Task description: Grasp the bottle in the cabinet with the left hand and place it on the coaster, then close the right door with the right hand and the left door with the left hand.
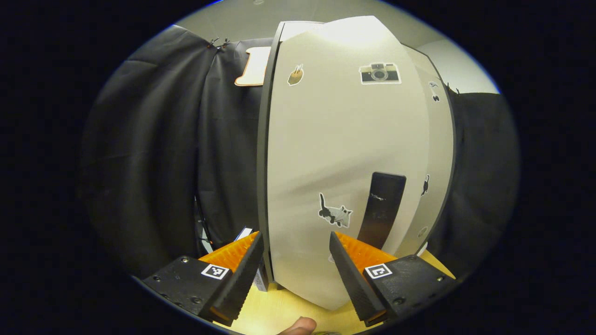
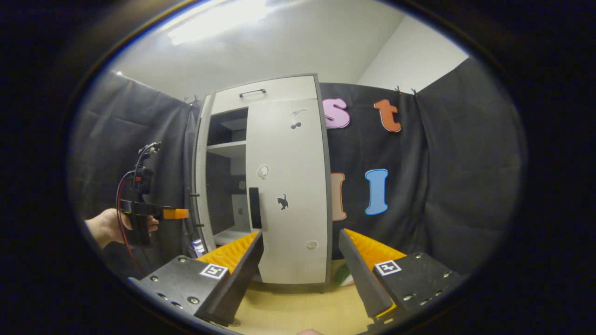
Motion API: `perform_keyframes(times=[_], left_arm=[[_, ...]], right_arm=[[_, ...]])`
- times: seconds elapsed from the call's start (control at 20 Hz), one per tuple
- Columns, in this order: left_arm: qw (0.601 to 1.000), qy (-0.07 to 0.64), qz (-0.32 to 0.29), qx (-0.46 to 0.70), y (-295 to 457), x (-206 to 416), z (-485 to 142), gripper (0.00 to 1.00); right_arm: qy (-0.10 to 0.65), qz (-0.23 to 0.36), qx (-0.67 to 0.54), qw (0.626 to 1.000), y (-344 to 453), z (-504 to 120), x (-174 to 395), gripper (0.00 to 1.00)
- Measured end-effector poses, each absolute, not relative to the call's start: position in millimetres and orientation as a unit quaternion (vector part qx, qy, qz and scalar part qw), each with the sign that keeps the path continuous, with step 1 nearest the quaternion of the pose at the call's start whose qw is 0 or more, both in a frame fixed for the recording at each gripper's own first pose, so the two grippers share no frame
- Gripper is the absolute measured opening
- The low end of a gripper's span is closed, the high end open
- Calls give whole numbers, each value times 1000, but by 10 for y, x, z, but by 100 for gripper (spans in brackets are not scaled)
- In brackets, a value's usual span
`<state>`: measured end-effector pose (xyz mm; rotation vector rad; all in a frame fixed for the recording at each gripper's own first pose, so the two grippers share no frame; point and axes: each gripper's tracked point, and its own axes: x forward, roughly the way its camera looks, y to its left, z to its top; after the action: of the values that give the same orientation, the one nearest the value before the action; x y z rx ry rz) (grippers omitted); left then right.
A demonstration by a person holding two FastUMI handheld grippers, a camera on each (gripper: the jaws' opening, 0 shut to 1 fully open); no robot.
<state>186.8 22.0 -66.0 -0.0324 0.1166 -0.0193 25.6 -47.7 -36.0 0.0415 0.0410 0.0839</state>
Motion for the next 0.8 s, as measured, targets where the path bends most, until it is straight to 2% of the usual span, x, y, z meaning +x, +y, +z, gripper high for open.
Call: perform_keyframes(times=[0.6, 0.8], left_arm=[[999, 27, -27, 7, 165, 1313, -461, 90], [1000, 16, -20, 10, 204, 1046, -424, 91]], right_arm=[[23, 50, 21, 998, -230, -322, 270, 99], [14, 26, 19, 999, -337, -289, 277, 99]])
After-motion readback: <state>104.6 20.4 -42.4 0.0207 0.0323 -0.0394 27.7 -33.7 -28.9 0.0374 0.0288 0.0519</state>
